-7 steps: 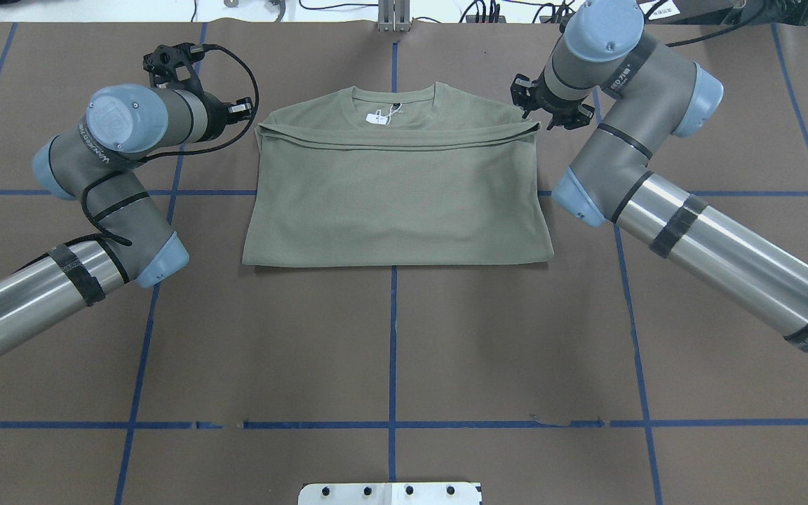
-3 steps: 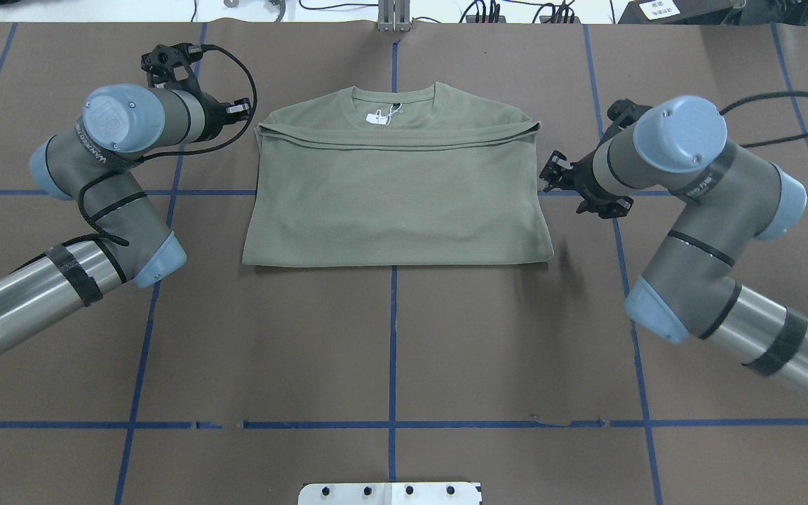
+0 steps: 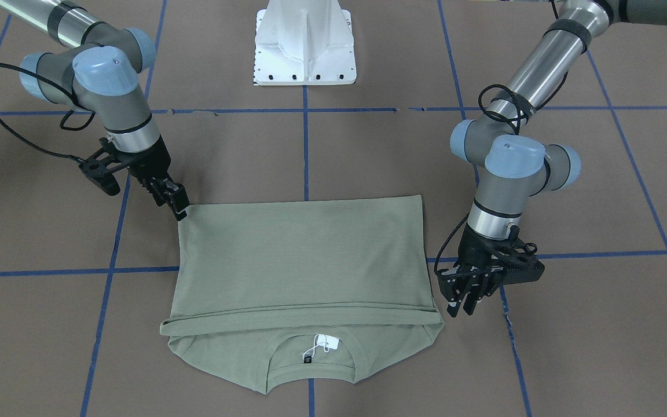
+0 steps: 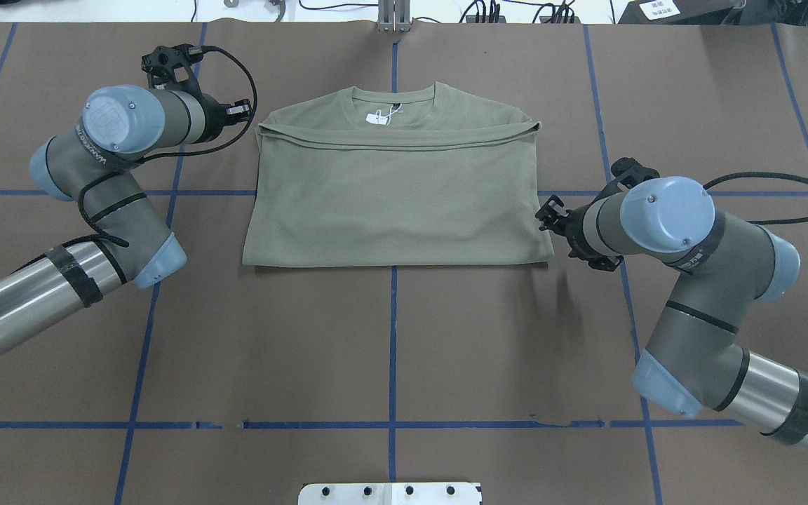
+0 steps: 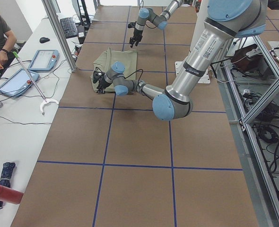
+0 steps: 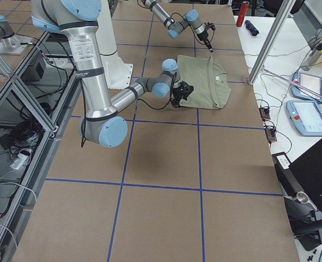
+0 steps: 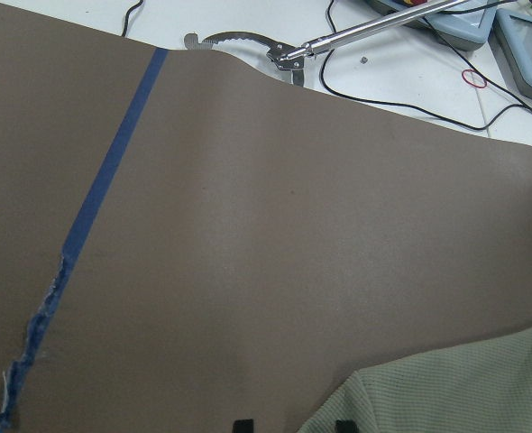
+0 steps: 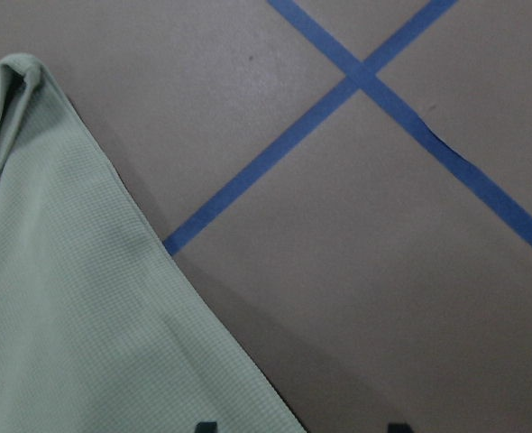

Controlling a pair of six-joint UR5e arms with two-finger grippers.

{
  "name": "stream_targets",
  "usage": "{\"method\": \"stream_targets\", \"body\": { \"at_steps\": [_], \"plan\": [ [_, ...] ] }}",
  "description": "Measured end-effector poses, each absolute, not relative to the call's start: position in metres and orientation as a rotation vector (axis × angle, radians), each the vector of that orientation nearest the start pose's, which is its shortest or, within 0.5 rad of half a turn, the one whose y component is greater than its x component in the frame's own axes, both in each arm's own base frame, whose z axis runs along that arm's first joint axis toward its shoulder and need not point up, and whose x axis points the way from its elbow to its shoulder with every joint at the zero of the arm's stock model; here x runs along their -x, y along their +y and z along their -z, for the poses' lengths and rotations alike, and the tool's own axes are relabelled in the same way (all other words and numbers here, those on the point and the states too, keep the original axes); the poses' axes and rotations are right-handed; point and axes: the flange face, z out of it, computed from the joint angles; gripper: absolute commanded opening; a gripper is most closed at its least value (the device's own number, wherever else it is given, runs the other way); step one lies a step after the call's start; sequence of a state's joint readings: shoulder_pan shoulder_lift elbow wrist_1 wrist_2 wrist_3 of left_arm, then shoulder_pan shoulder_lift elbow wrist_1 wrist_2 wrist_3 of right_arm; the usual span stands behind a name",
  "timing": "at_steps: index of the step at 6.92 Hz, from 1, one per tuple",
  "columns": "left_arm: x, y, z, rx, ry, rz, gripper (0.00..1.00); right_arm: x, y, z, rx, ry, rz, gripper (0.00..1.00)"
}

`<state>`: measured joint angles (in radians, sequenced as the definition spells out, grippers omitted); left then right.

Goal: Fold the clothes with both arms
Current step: 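Move the right gripper down to the folded corner nearest the robot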

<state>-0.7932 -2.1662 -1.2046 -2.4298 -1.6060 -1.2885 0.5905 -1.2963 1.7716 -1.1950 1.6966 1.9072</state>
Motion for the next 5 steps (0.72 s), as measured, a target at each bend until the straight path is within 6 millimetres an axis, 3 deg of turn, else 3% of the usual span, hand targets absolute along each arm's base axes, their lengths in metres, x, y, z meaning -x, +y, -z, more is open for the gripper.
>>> {"method": "stream_targets", "body": {
  "at_steps": [2, 3, 4, 5],
  "plan": [
    [-0.437, -0.629, -0.384, -0.535, 0.958, 0.440, 0.42, 0.448, -0.426, -0.385, 0.006, -0.875, -0.812, 0.64],
    [-0.437, -0.629, -0.384, -0.535, 0.958, 0.441, 0.42, 0.452, -0.424, -0.387, 0.007, -0.869, -0.808, 0.51],
    [-0.437, -0.629, -0.384, -0.535, 0.957, 0.441, 0.43, 0.455, -0.424, -0.389, 0.008, -0.866, -0.806, 0.31],
    [-0.437, -0.629, -0.385, -0.535, 0.957, 0.441, 0.43, 0.456, -0.424, -0.389, 0.007, -0.866, -0.807, 0.00]
  ]
}}
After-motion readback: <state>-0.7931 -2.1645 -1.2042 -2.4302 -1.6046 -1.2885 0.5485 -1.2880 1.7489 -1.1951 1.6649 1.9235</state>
